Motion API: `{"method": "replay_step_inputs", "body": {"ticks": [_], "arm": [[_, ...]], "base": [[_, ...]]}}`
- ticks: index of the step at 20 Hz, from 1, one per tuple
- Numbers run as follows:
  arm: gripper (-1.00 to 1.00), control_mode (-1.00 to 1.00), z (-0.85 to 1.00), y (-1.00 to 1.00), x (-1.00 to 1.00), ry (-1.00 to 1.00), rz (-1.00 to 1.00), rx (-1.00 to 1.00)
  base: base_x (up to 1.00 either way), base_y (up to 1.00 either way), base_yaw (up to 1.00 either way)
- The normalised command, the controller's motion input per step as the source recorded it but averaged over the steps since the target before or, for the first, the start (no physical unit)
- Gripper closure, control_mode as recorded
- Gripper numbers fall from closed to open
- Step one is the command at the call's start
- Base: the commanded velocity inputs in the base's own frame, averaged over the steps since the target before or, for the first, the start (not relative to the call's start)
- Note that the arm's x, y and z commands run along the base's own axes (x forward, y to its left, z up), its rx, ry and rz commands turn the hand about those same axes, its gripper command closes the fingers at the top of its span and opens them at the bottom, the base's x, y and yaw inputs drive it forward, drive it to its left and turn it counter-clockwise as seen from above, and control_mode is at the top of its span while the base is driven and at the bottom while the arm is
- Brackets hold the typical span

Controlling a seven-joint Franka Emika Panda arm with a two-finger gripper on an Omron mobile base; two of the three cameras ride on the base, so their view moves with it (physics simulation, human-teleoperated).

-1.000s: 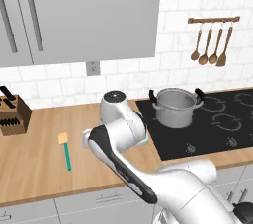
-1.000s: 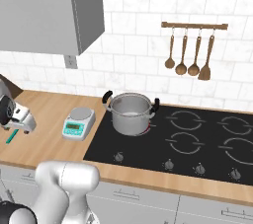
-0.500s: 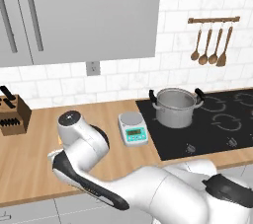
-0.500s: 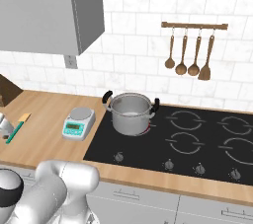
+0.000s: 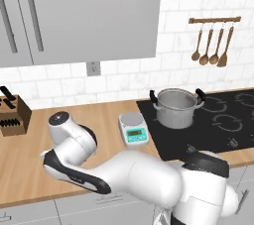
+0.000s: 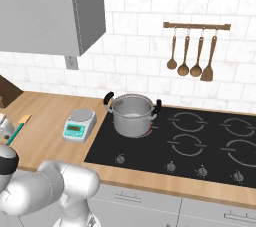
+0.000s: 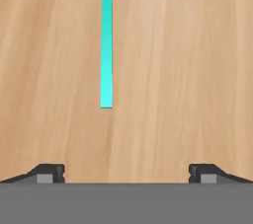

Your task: Put the sweet potato and carrot in the pot. Retrieve the spatula and lightly stir the vegetables in the pot.

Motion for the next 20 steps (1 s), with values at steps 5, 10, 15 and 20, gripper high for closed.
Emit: {"method": "replay_step_inputs", "body": {"ticks": [5,10,15,20], "arm": [[-1.00,-1.00,-0.42,0.01,0.36,0.00,0.00,0.00],[-1.00,-1.00,-0.29,0.18,0.39,0.02,0.00,0.00],[-1.00,-1.00,-0.32,0.21,0.16,0.05,0.00,0.00],[-1.00,-1.00,-0.31,0.16,0.06,0.02,0.00,0.00]], "base": [[0.00,0.00,0.00],[0.00,0.00,0.00],[0.00,0.00,0.00],[0.00,0.00,0.00]]}}
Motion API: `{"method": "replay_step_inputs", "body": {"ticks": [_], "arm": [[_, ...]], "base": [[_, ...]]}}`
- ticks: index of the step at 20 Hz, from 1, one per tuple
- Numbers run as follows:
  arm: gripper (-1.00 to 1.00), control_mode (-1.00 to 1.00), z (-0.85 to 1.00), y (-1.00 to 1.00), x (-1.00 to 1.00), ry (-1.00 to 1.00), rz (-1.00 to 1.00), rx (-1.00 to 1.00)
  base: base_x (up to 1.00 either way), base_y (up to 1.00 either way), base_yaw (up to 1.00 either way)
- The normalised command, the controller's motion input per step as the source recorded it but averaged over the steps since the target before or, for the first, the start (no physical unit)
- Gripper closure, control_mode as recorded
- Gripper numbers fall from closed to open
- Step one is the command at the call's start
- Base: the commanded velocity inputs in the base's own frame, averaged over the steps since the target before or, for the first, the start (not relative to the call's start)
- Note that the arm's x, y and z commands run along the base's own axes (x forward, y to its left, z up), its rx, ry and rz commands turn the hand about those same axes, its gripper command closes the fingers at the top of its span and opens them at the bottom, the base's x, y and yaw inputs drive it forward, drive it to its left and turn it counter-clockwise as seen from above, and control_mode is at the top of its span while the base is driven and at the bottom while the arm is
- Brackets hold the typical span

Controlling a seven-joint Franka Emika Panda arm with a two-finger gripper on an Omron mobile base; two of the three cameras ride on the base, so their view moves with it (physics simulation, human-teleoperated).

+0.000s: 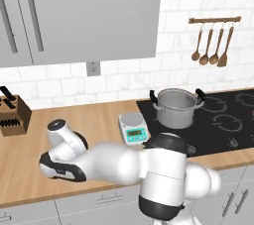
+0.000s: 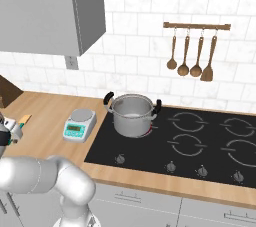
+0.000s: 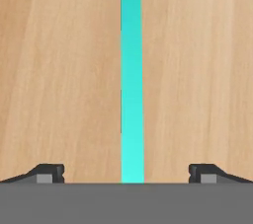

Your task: Put the sweet potato and carrot in the pot. Retrieve the spatula and lightly stir the vegetables in the pot.

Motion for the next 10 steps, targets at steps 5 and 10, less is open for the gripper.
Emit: {"method": "replay_step_inputs", "body": {"ticks": [5,10], "arm": [[-1.00,-1.00,-0.27,0.06,0.02,0.00,0.00,0.00],[1.00,-1.00,-0.39,-0.01,0.00,0.04,0.00,0.01]], "base": [[0.00,0.00,0.00],[0.00,0.00,0.00]]}}
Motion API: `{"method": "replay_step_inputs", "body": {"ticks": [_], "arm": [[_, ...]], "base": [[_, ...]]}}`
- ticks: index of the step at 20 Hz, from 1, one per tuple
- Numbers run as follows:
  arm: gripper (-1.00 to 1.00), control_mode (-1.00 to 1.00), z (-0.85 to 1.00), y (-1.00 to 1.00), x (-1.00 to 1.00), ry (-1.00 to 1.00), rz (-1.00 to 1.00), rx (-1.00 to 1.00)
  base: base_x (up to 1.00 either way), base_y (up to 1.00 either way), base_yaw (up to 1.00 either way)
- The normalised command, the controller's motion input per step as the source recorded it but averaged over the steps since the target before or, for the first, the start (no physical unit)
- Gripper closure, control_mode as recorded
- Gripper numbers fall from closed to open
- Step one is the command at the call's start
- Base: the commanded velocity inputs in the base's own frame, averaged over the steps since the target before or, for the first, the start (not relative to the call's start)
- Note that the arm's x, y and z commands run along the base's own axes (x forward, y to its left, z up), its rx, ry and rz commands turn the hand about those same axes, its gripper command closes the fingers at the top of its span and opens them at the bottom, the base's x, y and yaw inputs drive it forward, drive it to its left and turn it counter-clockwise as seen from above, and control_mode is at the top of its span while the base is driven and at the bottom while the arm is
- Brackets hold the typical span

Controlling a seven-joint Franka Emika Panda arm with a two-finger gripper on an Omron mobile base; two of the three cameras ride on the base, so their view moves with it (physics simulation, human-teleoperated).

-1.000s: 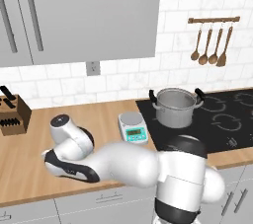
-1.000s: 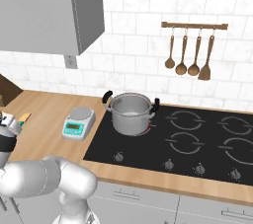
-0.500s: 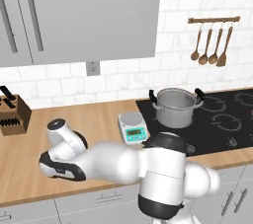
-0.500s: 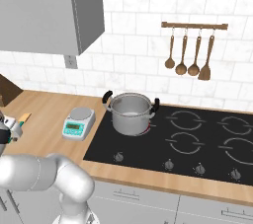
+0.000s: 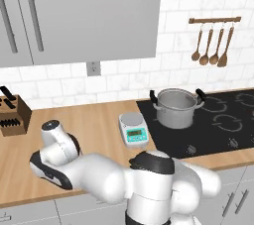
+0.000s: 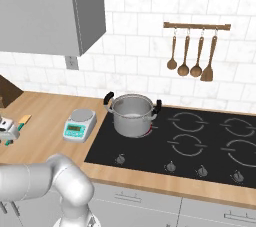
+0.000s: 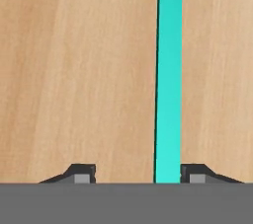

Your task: Put the sweet potato and carrot in the pot. Retrieve the spatula and lightly stir the vegetables in the pot.

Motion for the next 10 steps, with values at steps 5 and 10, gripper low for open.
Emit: {"method": "replay_step_inputs", "body": {"ticks": [5,10], "arm": [[1.00,-1.00,-0.49,-0.29,-0.10,0.05,0.00,0.08],[1.00,-1.00,-0.43,-0.28,-0.21,0.04,0.00,0.12]], "base": [[0.00,0.00,0.00],[0.00,0.00,0.00]]}}
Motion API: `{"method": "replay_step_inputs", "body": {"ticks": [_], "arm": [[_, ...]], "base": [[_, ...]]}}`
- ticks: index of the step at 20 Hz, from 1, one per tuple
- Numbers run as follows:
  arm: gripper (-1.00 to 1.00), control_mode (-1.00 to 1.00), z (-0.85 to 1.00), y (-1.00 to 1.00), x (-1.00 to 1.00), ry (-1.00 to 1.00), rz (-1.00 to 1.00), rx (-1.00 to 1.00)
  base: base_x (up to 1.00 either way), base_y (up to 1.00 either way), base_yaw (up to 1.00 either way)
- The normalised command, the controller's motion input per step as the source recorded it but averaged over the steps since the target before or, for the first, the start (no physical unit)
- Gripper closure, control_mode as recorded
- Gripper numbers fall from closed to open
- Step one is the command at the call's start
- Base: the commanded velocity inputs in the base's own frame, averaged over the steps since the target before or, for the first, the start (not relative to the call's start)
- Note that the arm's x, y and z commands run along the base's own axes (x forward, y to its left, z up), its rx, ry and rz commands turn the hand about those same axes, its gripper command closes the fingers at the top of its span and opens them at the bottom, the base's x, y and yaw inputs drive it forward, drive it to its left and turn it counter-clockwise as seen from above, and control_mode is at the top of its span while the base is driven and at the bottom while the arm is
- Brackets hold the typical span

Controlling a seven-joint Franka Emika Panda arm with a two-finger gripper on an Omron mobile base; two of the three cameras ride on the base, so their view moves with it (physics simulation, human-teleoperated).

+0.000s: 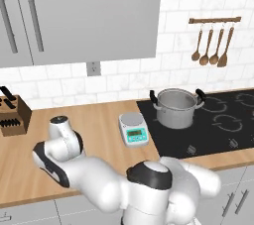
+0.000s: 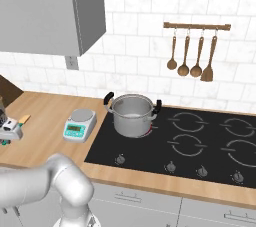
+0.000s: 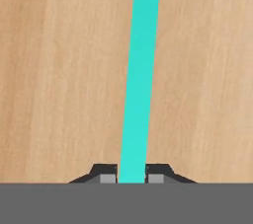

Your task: Put the sweet potato and carrot in the pot. Retrieve the spatula and lightly stir the vegetables in the pot.

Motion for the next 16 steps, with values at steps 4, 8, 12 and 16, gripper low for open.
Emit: {"method": "replay_step_inputs", "body": {"ticks": [4,8,12,16], "arm": [[1.00,-1.00,0.02,-0.30,-0.60,-0.05,0.00,0.11],[1.00,-1.00,0.79,-0.23,-0.74,-0.19,-0.01,0.12],[1.00,-1.00,1.00,-0.16,-0.58,-0.21,-0.09,0.20],[1.00,-1.00,1.00,-0.37,-0.33,-0.05,-0.24,0.29]], "base": [[0.00,0.00,0.00],[0.00,0.00,0.00],[0.00,0.00,0.00],[0.00,0.00,0.00]]}}
